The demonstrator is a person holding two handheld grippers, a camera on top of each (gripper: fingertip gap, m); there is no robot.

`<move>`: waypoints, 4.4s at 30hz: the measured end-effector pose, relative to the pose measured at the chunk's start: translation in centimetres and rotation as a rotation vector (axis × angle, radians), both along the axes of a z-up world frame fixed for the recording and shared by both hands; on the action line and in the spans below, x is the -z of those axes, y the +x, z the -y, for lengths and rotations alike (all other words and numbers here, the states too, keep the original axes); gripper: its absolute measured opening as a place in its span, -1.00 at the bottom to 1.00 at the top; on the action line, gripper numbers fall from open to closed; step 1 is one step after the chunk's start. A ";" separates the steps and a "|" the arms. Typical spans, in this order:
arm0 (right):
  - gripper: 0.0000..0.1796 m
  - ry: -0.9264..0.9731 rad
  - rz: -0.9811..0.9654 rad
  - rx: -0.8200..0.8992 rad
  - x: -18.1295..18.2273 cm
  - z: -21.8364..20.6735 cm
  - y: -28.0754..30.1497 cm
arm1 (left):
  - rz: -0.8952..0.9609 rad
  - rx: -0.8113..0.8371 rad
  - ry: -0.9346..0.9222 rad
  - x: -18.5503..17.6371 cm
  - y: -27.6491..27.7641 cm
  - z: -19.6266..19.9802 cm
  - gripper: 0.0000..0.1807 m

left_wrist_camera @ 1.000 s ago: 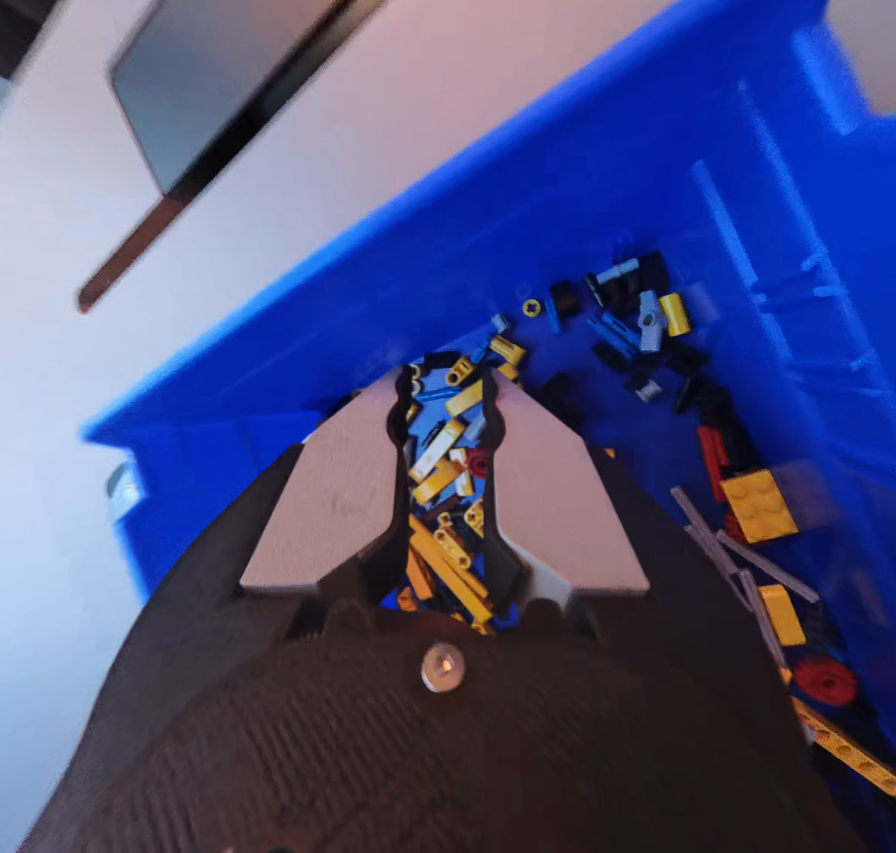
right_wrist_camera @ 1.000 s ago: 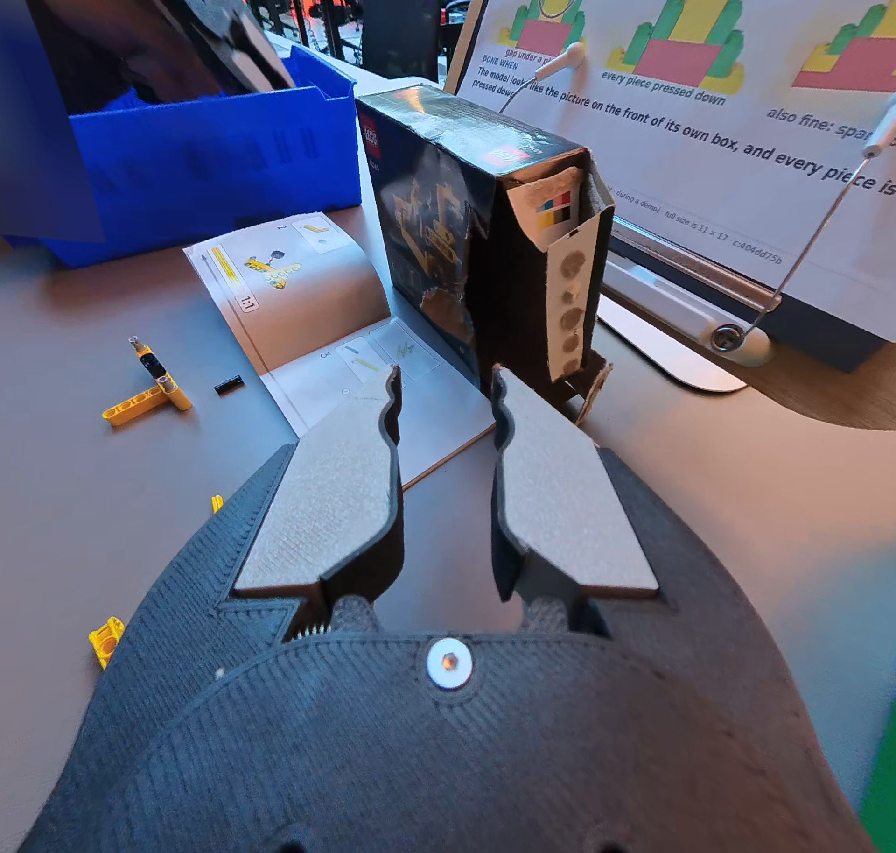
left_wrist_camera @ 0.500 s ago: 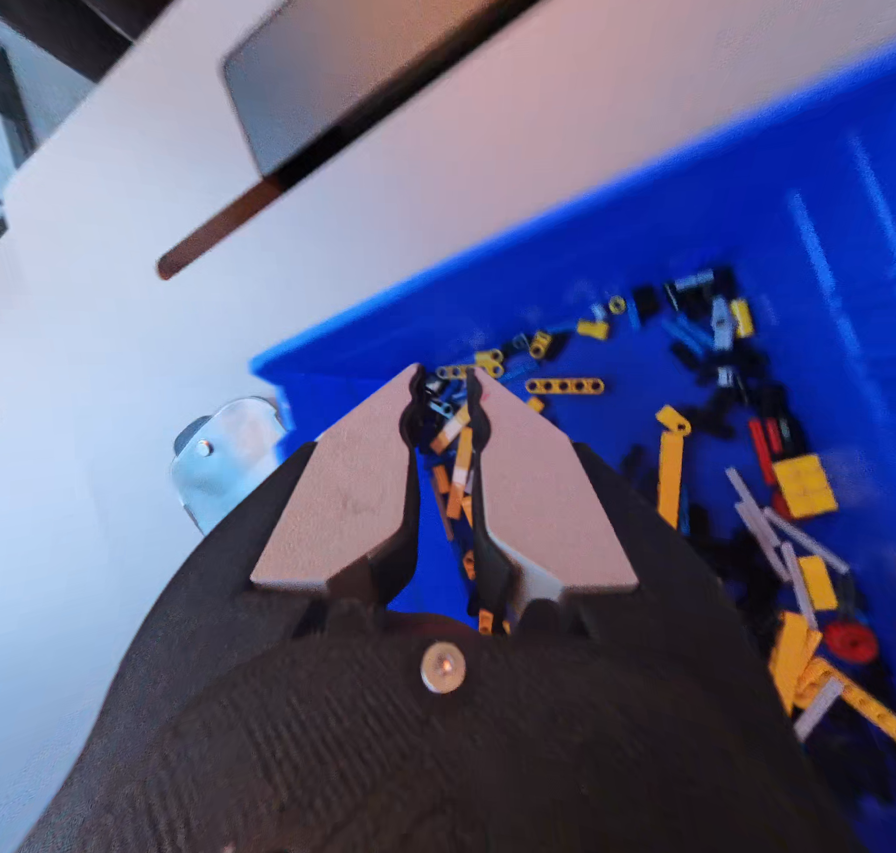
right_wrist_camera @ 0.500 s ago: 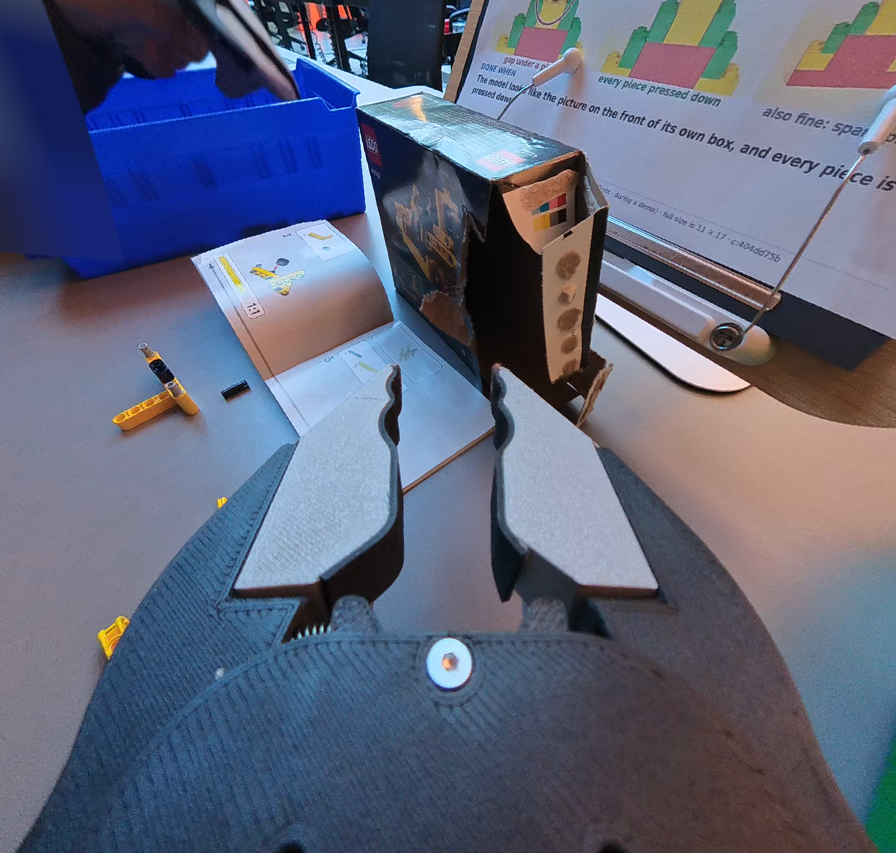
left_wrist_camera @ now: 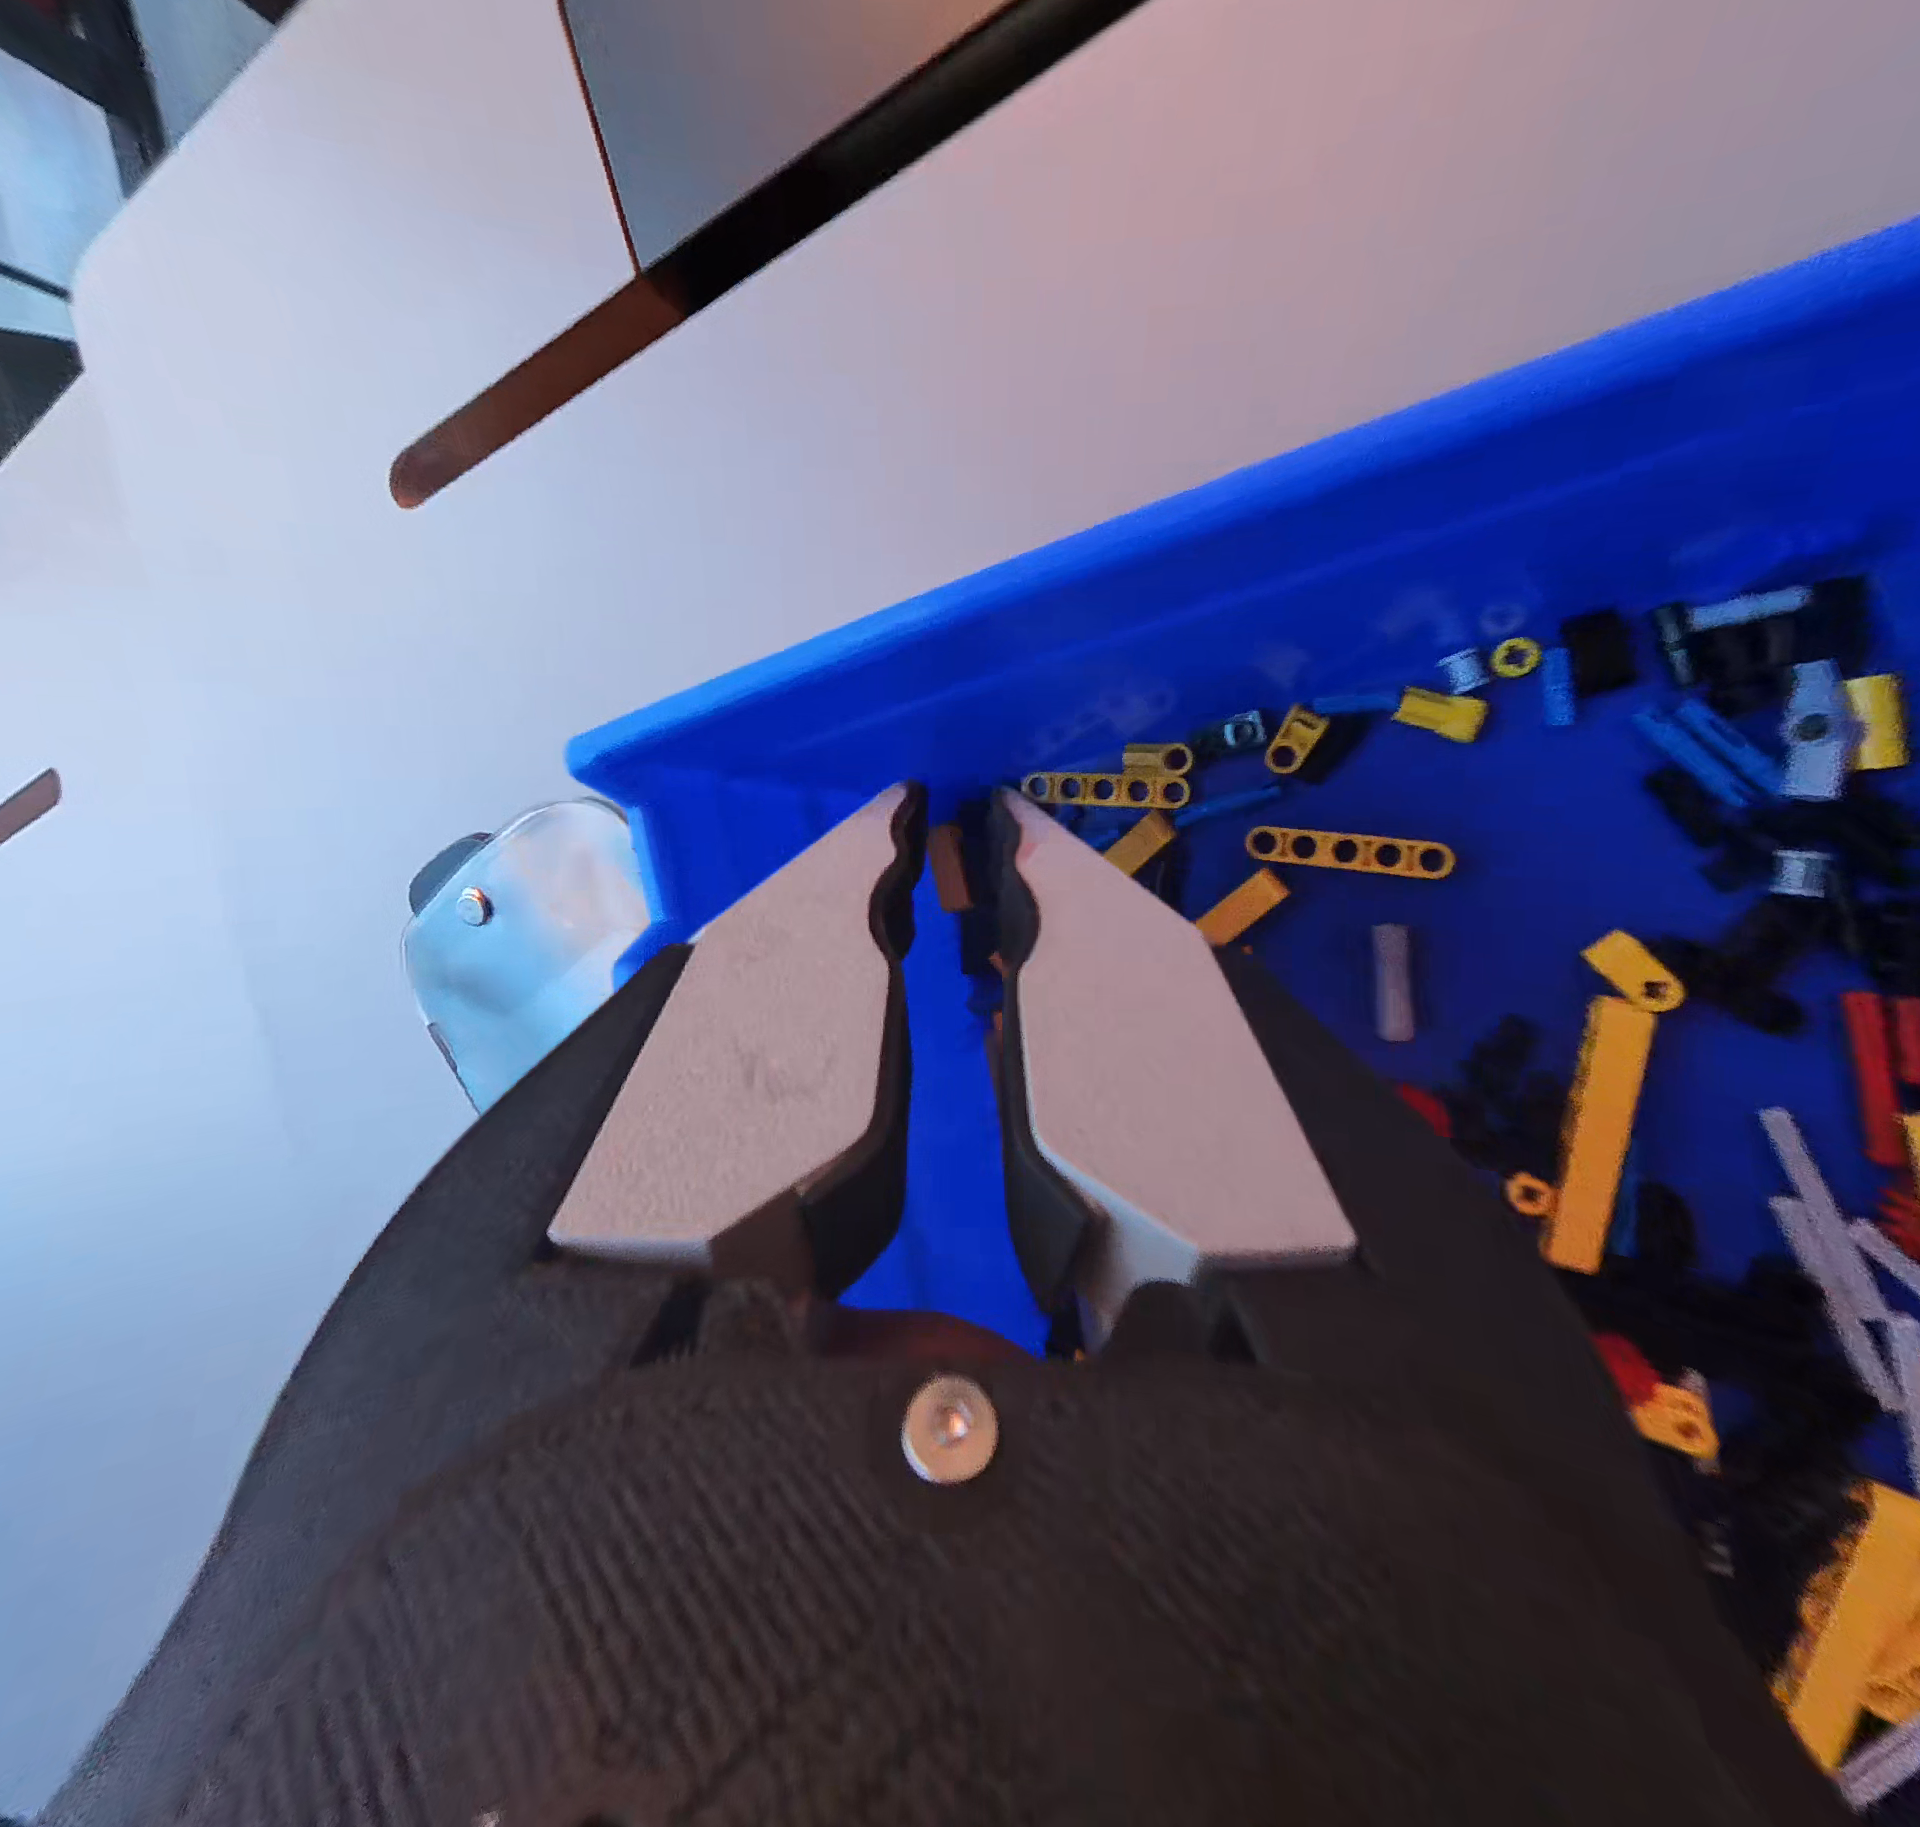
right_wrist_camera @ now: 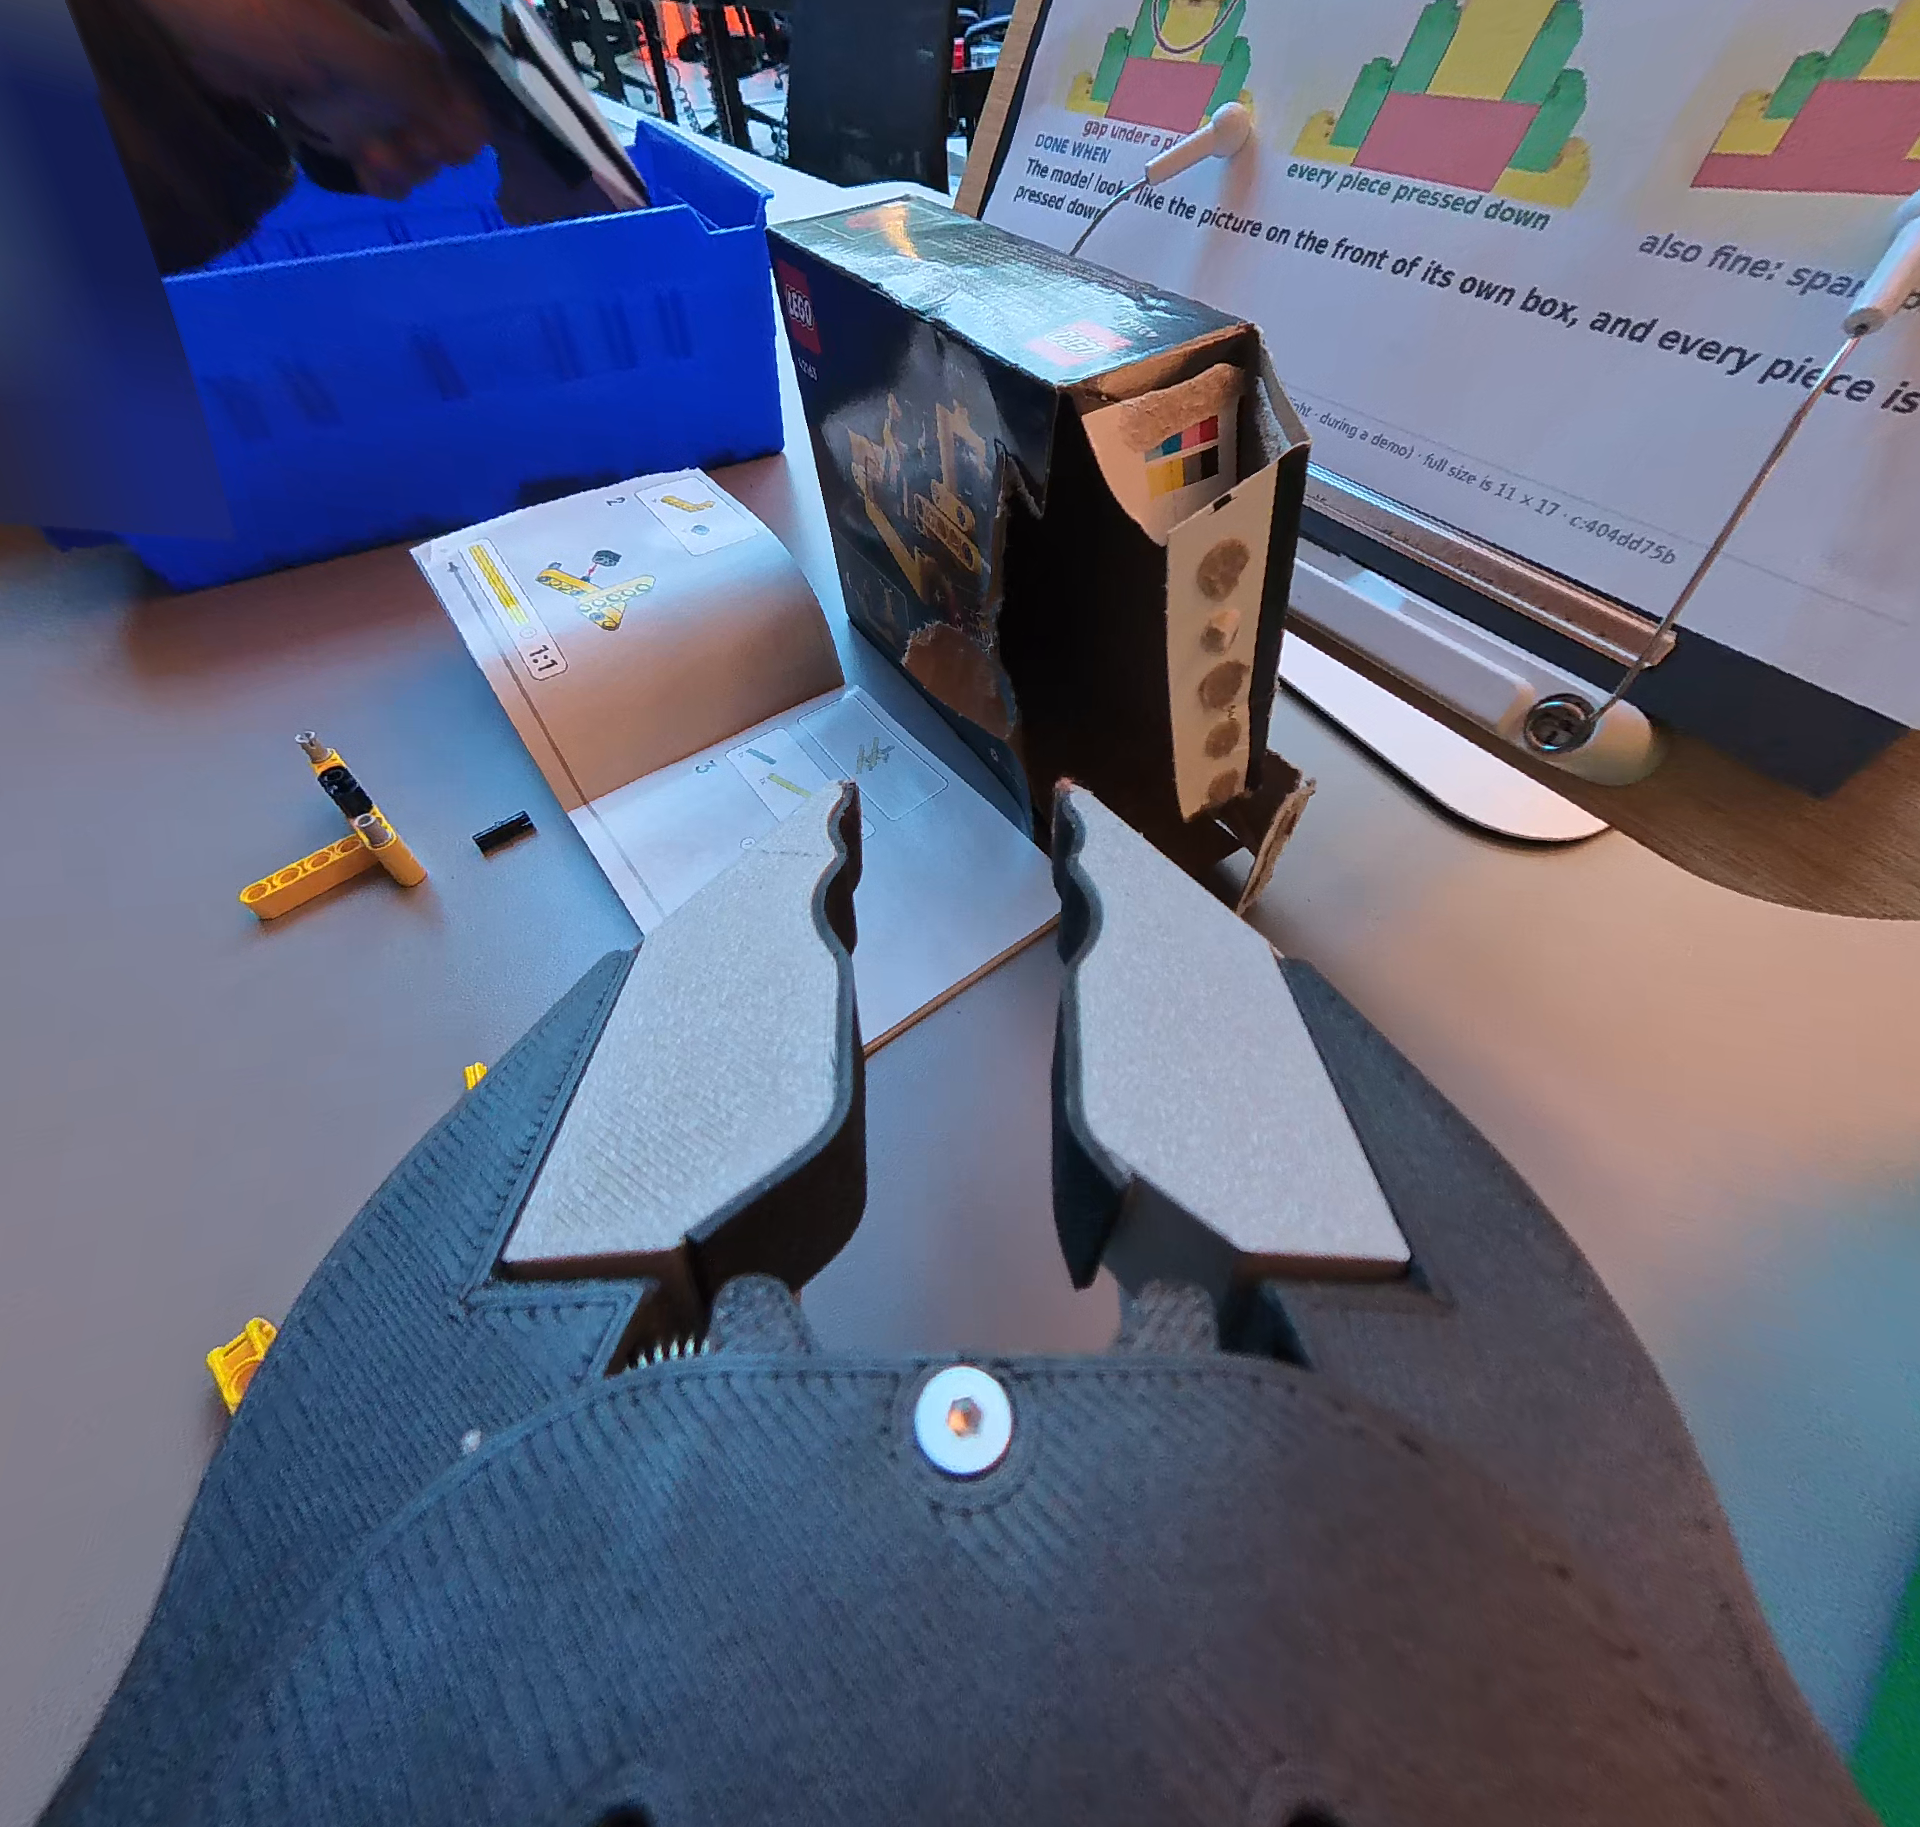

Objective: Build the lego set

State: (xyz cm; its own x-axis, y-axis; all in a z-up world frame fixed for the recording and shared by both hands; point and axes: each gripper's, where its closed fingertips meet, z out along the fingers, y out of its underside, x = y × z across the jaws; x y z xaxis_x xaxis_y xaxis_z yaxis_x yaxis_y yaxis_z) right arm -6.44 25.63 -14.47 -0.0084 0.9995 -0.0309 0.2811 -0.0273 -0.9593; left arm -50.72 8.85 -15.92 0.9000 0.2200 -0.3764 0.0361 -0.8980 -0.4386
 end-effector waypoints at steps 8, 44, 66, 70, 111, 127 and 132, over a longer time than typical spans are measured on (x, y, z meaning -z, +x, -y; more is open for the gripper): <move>-0.63 0.002 -0.001 -0.001 0.0 0.1 0.0 | -0.029 0.044 -0.269 4.8 0.4 2.4 -0.94; -0.63 0.005 0.004 -0.009 0.1 0.2 0.0 | 0.176 0.275 -0.270 3.9 6.8 2.6 -0.94; -0.63 -0.002 0.005 -0.014 0.1 0.2 0.0 | 0.066 0.024 0.325 -9.7 1.9 0.5 -0.83; -0.63 -0.012 -0.001 -0.010 0.0 0.1 0.0 | 0.062 0.025 0.315 -9.5 1.7 0.5 -0.79; -0.62 -0.008 -0.005 0.017 0.0 -0.4 0.1 | 0.072 0.092 0.255 -8.5 3.4 0.3 -0.78; -0.60 -0.008 -0.008 0.033 -0.1 -0.6 0.1 | 0.081 0.128 0.235 -8.0 4.2 0.0 -0.70; -0.60 0.000 -0.006 0.037 -0.1 -0.6 0.1 | 0.075 0.137 0.226 -7.9 4.4 0.0 -0.68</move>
State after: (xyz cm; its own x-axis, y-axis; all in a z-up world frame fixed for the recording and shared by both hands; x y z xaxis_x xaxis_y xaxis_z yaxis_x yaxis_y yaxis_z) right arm -6.32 26.28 -14.39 0.0279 0.9991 -0.0309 0.2739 -0.0374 -0.9610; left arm -46.35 8.81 -8.00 0.9505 0.1654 -0.2630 -0.0389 -0.7765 -0.6290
